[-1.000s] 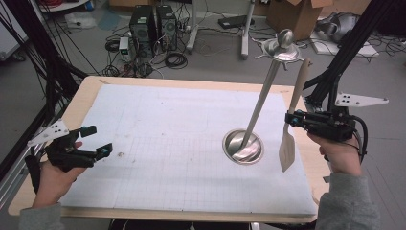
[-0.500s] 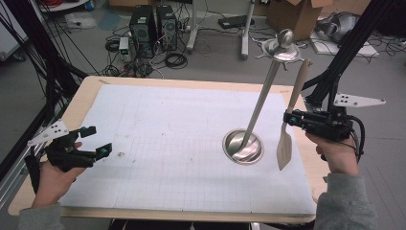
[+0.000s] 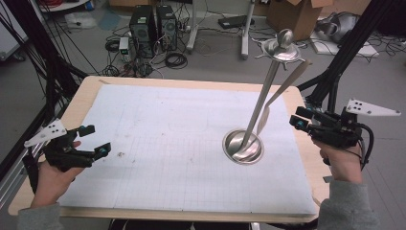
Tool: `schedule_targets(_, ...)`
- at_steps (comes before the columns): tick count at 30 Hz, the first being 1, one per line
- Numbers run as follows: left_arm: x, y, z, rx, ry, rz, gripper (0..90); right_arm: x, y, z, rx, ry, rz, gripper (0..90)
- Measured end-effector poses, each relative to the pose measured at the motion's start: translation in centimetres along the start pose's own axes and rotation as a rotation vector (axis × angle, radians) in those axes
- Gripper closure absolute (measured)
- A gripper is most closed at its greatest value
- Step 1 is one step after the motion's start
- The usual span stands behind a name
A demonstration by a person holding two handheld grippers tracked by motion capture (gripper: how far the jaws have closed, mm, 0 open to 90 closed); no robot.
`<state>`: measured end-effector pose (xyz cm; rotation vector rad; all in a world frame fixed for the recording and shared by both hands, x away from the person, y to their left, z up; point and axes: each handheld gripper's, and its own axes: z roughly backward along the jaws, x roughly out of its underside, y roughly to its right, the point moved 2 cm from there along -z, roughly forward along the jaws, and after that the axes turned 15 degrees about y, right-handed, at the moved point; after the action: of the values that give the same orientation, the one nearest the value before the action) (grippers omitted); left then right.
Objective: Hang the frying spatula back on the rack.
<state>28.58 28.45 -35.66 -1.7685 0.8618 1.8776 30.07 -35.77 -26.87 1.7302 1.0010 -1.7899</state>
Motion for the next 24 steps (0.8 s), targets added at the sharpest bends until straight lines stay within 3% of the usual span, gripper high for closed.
schedule_targets(7,-0.1,0.0,-0.7,0.022,0.000,-0.001,1.8,1.1,-1.1,0.6,0.067,0.020,0.041,24.5)
schedule_targets(11,-0.4,0.1,-1.1,0.041,0.020,-0.001,1.8,1.8,-1.4,0.9,0.119,0.022,0.037,11.1)
schedule_targets(15,-0.5,0.2,-1.9,0.063,0.019,-0.003,1.8,2.4,-1.7,1.2,0.164,0.028,0.054,10.7)
schedule_targets(24,-0.4,0.4,-3.0,0.088,0.018,0.003,1.8,3.4,-3.4,1.8,0.187,0.029,0.139,10.7)
